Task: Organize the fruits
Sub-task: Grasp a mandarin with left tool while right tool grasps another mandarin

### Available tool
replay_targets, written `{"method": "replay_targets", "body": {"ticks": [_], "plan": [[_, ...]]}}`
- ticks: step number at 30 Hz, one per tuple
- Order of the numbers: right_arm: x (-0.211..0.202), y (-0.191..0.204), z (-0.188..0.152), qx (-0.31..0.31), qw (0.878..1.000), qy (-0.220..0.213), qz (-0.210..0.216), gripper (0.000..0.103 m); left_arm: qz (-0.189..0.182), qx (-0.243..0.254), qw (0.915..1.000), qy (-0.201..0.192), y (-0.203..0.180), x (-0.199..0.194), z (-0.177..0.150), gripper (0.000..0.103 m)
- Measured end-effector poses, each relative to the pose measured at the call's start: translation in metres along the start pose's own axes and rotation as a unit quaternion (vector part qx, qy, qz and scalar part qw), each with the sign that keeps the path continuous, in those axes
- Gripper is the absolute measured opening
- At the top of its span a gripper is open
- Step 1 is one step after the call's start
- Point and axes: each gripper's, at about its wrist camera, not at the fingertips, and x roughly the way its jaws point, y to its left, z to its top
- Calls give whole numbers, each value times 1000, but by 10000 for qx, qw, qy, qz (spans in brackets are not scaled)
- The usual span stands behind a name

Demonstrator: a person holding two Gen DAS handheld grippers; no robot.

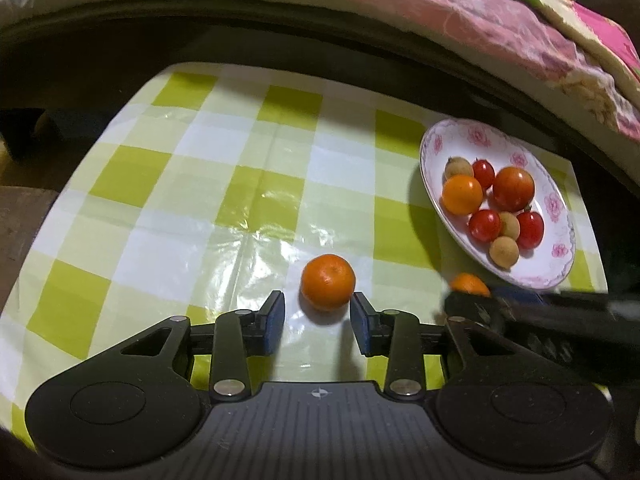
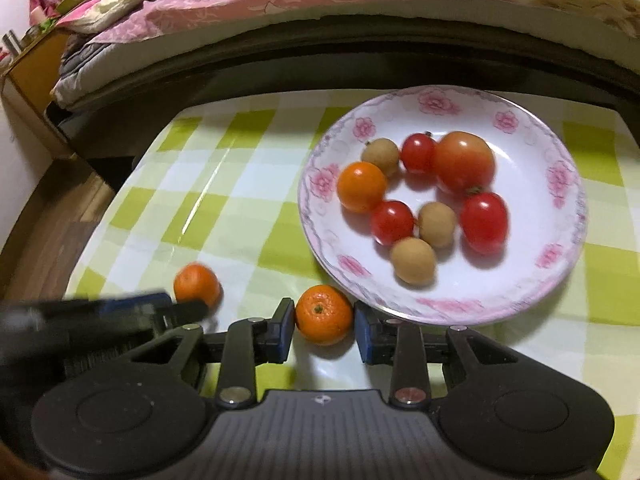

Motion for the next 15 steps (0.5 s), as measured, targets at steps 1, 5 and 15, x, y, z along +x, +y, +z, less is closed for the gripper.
{"method": "replay_targets", "body": {"ticks": [1,5,15], "plan": [[-5,-2,-3,-80,10000,30,-9,39,10,2,10000,-15,0,0,1,44],[-23,-11,-17,-293,9994,174,-21,39,142,89,9998,-69,-7,4,1,44],[-54,-35,-39,-371,9989,277,39,39,471,122,9987,-153,-17,15,7,40]]}}
